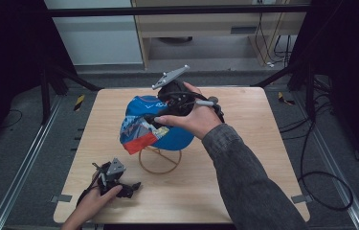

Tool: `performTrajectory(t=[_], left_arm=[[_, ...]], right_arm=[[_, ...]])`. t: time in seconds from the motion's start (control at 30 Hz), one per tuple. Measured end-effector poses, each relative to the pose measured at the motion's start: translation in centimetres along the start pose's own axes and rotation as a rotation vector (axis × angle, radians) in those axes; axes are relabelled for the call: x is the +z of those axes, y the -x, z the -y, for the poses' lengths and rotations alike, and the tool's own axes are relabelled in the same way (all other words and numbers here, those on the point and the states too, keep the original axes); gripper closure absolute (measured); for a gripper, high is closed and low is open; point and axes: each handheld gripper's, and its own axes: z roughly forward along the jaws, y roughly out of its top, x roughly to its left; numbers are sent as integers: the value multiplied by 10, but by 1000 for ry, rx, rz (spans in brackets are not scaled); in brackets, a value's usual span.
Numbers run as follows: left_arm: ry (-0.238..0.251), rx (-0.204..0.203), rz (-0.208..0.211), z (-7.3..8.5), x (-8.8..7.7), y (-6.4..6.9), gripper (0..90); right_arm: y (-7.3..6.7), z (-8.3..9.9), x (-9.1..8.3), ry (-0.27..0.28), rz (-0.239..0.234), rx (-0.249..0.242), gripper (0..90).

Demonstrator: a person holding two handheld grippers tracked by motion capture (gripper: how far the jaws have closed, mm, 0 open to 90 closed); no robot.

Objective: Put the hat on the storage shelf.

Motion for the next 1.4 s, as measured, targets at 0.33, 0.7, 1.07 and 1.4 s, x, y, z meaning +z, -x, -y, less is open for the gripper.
performTrajectory(t=[0.33, 0.7, 1.07, 1.4], left_arm=[[0, -1, -1, 0, 0, 0, 0], [1, -1, -1, 0, 0, 0, 0], [0, -1, -1, 0, 0, 0, 0], [1, 2, -1, 0, 0, 0, 0]], right_arm=[[-3, 7, -2, -11, -9, -15, 58], [0, 12, -9, -6, -9, -14, 50], [8, 29, -32, 6, 9, 9, 52], [20, 54, -57, 26, 49, 54, 63]])
